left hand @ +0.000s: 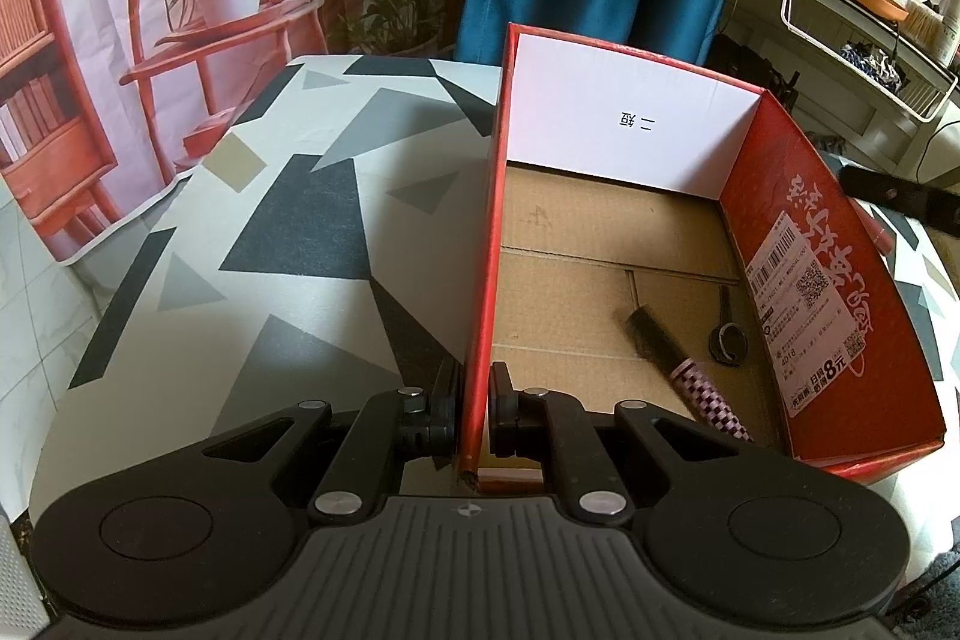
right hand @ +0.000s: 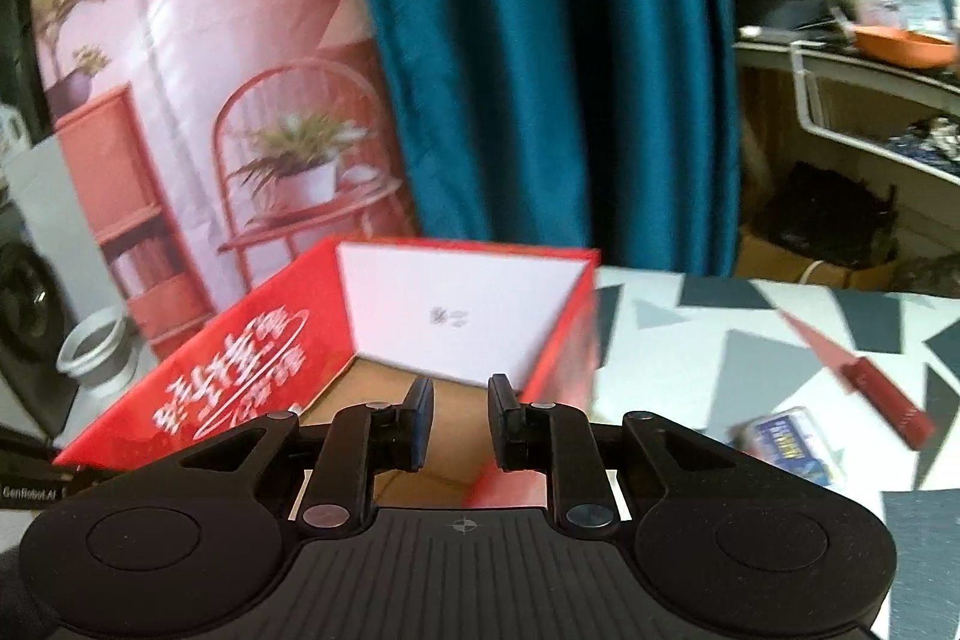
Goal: Organize rigid objects
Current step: 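Carry the pen into the shoebox and open the right gripper, then move the right tool to the gold card and grip it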
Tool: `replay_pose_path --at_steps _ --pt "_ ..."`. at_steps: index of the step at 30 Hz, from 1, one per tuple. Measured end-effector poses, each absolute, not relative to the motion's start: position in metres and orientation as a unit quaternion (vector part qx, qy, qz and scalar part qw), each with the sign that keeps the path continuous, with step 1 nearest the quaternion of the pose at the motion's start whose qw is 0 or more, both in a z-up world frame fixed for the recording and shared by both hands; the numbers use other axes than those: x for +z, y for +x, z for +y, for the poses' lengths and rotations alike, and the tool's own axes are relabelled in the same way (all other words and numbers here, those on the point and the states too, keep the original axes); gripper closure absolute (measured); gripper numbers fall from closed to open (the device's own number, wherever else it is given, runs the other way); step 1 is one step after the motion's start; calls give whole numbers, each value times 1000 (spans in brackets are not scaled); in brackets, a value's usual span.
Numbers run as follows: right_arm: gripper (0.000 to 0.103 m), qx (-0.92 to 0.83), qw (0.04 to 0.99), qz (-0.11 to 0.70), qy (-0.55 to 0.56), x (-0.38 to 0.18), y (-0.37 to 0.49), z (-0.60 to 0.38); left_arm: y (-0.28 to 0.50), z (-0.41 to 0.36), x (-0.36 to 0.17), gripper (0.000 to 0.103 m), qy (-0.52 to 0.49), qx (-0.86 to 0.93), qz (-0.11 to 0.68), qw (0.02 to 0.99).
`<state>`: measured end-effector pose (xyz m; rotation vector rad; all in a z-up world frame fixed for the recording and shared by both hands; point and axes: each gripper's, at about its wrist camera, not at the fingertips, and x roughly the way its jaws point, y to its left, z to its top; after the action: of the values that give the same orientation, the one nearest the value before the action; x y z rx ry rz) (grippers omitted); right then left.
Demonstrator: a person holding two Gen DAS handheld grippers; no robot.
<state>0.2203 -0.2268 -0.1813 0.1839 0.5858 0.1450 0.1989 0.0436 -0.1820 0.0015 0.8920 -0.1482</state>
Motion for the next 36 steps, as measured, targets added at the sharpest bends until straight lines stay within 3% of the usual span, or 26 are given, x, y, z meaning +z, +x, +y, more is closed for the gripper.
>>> replay_pose_path --at_steps 8,17,18,23,36 --pt "83 2 954 285 96 -194 208 -266 198 42 -180 93 10 -70 430 900" --pt "82 -49 932 344 107 -259 199 -274 198 42 -181 93 14 -69 430 900" --pt "80 -48 929 350 106 -265 199 -272 198 42 -181 93 14 -69 430 900" --pt "52 -43 926 364 96 -286 201 -259 198 41 -181 92 19 -68 430 900" --pt "52 -42 930 363 48 -309 205 -247 197 40 -181 92 24 -66 431 900"
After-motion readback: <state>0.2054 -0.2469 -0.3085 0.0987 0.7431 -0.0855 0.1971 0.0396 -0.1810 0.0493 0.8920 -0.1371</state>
